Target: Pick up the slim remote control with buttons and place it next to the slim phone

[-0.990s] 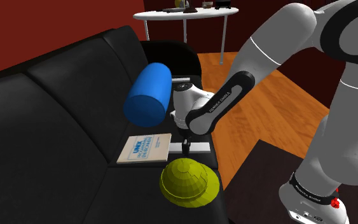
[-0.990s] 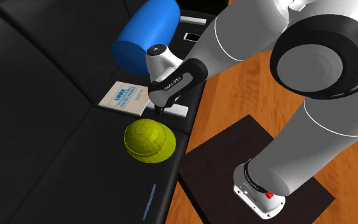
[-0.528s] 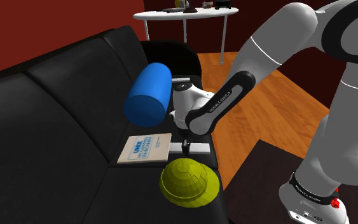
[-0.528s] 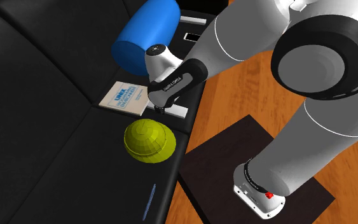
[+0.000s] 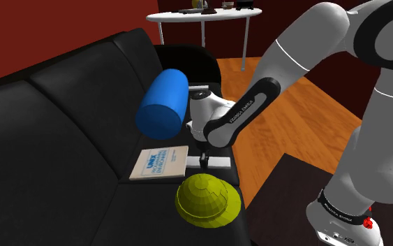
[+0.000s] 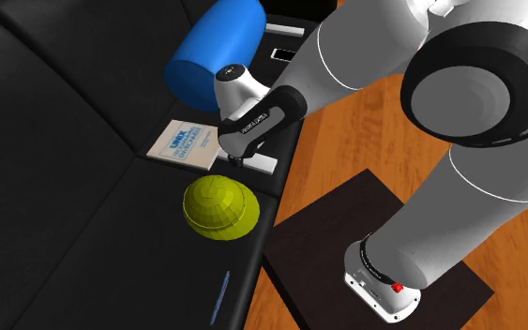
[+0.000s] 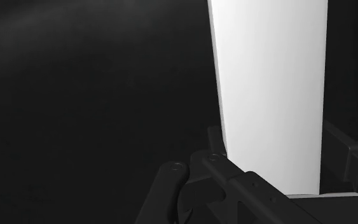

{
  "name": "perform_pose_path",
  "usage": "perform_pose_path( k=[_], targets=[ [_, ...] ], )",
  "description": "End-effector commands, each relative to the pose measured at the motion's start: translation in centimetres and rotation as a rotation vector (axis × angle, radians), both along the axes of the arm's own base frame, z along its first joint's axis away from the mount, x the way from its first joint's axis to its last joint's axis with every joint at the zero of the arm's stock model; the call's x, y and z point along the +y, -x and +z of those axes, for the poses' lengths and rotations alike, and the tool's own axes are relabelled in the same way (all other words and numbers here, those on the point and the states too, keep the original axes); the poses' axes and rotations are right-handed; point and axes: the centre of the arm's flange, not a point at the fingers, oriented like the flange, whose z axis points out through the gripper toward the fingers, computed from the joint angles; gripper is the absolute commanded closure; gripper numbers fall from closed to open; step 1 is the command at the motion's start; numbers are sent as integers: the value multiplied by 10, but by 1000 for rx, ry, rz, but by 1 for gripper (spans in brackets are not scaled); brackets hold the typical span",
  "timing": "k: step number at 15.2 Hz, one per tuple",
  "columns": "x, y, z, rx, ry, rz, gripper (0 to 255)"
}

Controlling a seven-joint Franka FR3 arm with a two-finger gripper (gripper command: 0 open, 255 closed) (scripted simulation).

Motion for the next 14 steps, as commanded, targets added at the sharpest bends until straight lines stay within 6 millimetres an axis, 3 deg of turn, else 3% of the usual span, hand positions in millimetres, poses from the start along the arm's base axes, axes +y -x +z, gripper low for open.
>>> perform_pose_path(
  k=[1,14],
  targets=[
    [-2,0,7,3,1,-4,255],
    [-2,0,75,3,1,-4,255]
  ],
)
